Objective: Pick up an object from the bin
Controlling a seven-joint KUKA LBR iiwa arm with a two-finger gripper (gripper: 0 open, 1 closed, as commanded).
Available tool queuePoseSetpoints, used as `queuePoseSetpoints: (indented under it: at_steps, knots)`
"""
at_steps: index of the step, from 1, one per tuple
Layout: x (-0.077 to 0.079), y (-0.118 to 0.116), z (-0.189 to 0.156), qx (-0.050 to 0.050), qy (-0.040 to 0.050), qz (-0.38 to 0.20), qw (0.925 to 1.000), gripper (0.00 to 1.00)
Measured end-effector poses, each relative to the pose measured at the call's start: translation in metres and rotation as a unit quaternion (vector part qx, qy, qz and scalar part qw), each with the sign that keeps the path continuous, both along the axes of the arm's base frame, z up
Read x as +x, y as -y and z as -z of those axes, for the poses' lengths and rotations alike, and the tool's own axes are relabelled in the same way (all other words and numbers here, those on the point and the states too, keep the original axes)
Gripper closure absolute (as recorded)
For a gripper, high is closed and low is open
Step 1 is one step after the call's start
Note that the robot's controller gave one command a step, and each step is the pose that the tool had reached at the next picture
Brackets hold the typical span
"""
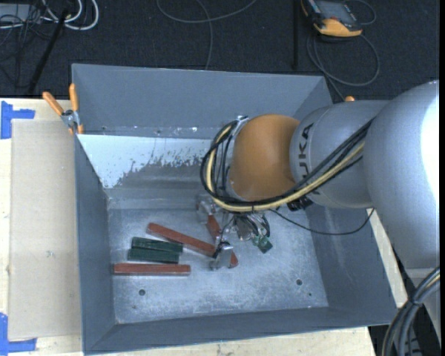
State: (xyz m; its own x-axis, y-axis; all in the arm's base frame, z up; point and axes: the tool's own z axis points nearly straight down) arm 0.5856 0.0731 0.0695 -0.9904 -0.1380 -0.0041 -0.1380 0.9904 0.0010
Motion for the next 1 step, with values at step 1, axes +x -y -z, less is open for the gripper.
queuePoseSetpoints:
  at_steps: [1]
  knots:
    - [-0.0333, 0.0067, 0.0002, -0.001, -0.0026, -0.071, 0.9975, 0.0]
